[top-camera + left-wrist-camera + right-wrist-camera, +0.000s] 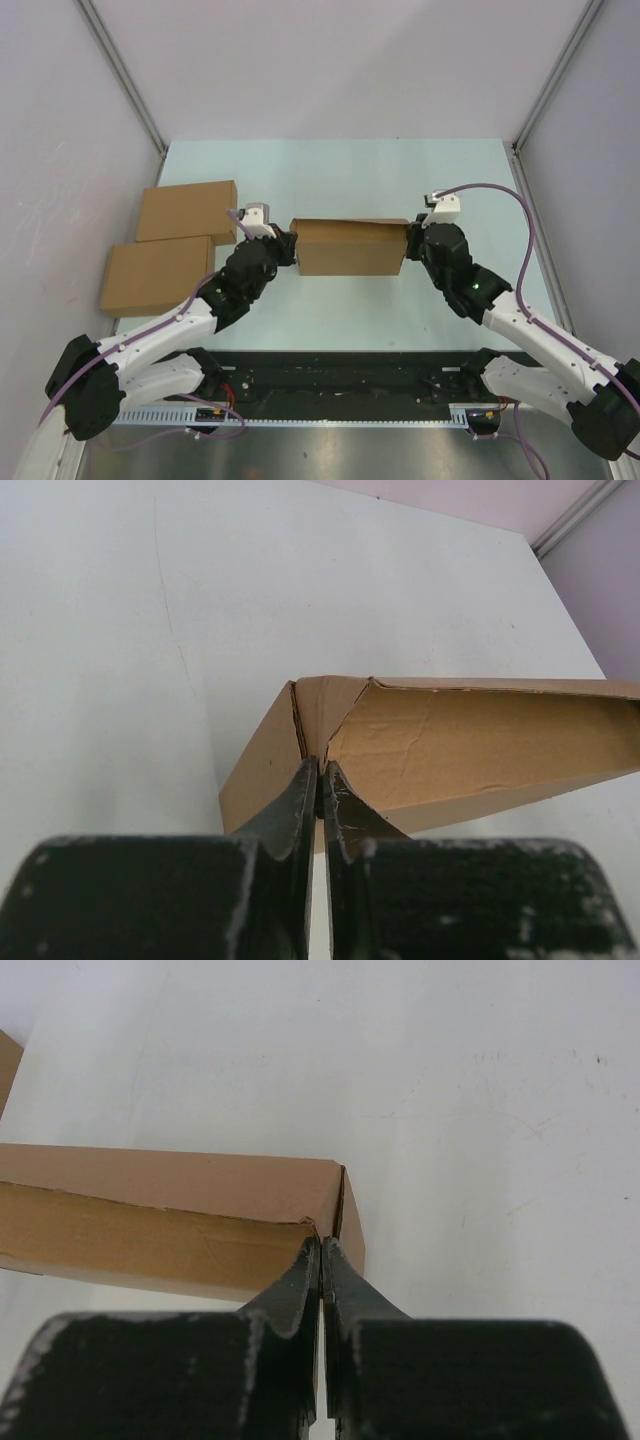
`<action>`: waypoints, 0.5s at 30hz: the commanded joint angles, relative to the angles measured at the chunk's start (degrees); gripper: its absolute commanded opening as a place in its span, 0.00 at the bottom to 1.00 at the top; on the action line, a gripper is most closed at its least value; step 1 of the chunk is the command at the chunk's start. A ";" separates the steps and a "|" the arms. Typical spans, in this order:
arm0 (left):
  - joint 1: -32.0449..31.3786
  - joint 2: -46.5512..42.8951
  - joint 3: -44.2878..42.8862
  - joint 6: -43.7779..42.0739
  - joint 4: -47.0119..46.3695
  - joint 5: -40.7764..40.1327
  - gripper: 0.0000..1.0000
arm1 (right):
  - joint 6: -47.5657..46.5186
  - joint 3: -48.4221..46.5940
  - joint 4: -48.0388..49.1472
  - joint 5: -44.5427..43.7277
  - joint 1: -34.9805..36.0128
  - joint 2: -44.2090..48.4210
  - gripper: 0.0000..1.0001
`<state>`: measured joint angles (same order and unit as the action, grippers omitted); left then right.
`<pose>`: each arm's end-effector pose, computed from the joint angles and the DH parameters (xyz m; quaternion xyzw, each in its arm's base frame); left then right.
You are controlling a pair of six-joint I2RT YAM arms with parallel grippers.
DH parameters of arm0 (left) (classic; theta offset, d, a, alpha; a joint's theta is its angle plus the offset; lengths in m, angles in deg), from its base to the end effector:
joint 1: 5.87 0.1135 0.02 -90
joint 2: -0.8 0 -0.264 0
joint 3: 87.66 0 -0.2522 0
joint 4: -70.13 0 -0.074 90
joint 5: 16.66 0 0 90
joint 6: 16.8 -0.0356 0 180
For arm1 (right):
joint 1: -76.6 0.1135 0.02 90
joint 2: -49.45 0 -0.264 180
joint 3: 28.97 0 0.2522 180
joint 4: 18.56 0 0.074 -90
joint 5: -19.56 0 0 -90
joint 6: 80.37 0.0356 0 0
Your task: Fold the paper box
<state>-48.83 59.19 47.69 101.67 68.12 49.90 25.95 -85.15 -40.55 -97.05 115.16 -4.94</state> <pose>0.1787 -0.1471 0.2567 -0.0314 0.7696 -0.2328 0.5937 0.1802 0.1232 0.2995 -0.0247 0.8085 0.0891 0.5811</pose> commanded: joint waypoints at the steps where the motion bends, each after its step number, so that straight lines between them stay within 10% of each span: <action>1: -0.37 0.50 1.01 0.36 8.47 -0.38 0.10 | 1.96 2.60 -2.58 -0.46 0.37 -0.19 0.00; 15: -0.46 -8.29 1.01 -0.08 14.09 -3.63 0.38 | 2.05 3.21 -1.70 -0.20 0.46 0.87 0.00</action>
<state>-48.89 53.82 47.91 102.15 76.05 49.31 26.97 -83.12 -39.44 -97.38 115.32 -4.11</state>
